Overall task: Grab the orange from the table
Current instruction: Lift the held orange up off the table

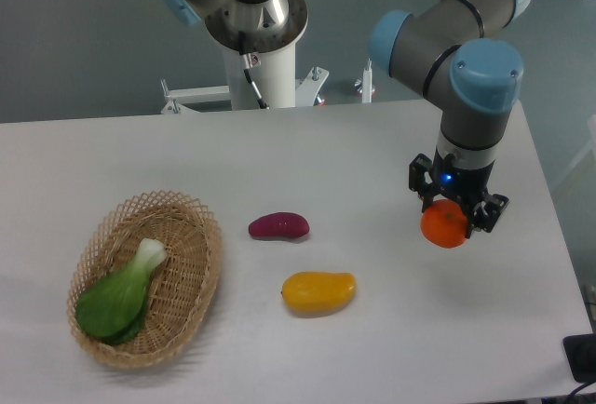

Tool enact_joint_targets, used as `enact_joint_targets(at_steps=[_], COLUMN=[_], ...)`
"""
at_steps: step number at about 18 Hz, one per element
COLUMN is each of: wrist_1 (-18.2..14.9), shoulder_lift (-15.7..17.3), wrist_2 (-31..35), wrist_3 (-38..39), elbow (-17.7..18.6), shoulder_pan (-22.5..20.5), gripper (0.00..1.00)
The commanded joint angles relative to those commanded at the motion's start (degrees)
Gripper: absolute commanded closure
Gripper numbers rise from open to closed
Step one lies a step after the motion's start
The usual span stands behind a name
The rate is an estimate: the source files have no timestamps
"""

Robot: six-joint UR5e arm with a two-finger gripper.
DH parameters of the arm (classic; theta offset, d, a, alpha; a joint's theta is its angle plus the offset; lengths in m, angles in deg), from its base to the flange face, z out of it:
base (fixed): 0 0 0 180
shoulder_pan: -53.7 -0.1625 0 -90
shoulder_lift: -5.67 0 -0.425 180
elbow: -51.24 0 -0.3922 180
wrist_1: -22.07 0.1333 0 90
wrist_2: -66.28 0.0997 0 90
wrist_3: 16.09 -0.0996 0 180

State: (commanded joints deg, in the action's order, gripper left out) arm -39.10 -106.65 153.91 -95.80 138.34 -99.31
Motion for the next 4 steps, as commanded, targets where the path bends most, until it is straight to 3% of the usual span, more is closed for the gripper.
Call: enact_joint_targets(at_steps=[4], wrist_1=[0.0], shoulder_lift=[0.0], wrist_2=[0.09], wrist_3=[0.09], elbow=[0.17], shoulder_pan=[0.0], gripper=[0.3])
